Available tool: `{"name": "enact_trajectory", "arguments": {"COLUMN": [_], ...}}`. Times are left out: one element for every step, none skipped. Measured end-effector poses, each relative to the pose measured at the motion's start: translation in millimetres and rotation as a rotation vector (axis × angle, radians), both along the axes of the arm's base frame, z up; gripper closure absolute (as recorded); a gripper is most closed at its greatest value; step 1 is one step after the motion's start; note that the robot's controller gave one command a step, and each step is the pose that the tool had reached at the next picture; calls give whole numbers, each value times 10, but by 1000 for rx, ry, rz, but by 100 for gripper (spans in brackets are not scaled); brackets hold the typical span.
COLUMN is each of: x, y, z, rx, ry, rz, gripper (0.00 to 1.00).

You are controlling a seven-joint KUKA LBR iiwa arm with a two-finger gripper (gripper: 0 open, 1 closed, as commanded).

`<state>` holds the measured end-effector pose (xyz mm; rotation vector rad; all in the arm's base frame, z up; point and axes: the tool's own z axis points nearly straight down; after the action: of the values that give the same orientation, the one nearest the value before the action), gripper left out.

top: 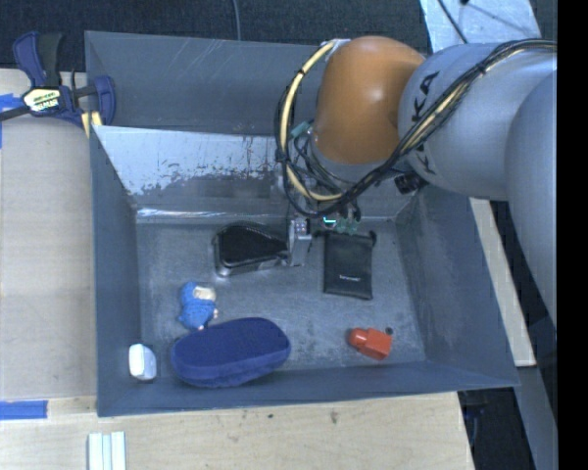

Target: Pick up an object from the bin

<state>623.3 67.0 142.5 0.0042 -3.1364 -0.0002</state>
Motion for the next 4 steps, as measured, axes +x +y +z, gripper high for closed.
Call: {"name": "enact_trajectory", "arguments": {"x": [-611, -565, -347, -370], "y": [-76, -63, 257, 243], "z": [-257, -221, 731, 680], "rx": [-1, 1, 2, 0], "ry": [-8, -21, -18, -9], "rz": [-29, -29, -29, -30], "gripper": [0, 100, 100, 0]}}
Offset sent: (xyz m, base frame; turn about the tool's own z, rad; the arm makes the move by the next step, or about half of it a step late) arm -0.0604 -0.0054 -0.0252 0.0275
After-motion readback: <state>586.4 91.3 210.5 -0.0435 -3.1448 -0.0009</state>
